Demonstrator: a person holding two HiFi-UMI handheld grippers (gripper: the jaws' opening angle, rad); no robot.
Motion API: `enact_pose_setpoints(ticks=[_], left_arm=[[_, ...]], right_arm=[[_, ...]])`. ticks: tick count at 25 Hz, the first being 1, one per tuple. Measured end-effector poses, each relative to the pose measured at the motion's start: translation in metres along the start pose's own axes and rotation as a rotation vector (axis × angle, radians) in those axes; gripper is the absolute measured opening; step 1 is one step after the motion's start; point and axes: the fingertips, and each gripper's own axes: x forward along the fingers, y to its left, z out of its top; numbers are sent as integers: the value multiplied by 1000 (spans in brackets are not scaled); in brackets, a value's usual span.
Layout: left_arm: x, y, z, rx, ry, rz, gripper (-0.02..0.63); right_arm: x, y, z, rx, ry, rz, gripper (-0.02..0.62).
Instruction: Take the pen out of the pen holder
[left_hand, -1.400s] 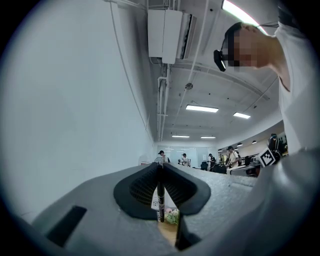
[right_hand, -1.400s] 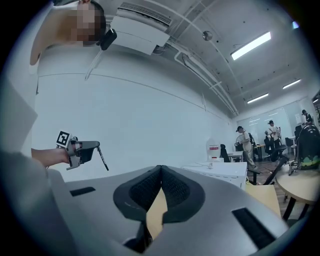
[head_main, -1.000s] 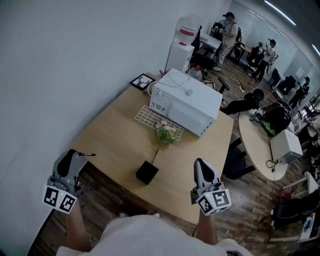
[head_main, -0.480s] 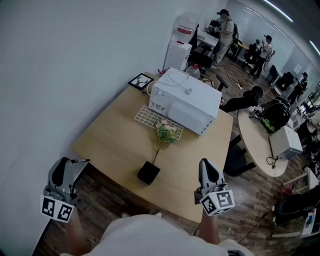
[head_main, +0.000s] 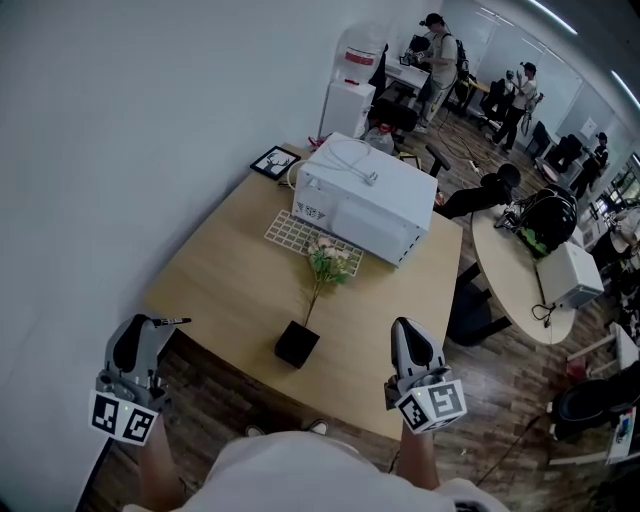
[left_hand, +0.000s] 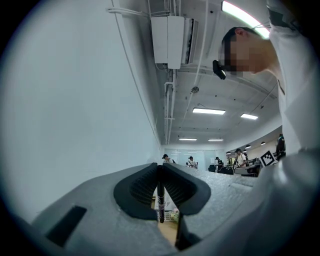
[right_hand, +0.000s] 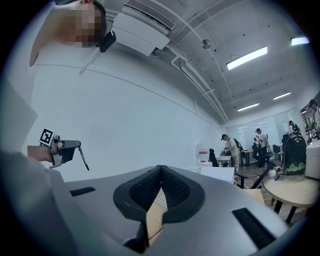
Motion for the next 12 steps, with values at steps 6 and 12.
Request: enact_pose_setpoints(ticks=[6, 12], left_arm=[[-4, -4, -2, -11, 3, -17, 46], [-14, -5, -6, -20, 5, -18, 46]], right_arm=[[-10, 7, -3, 2, 5, -2, 2], [-17, 15, -7, 8, 12, 0, 2]])
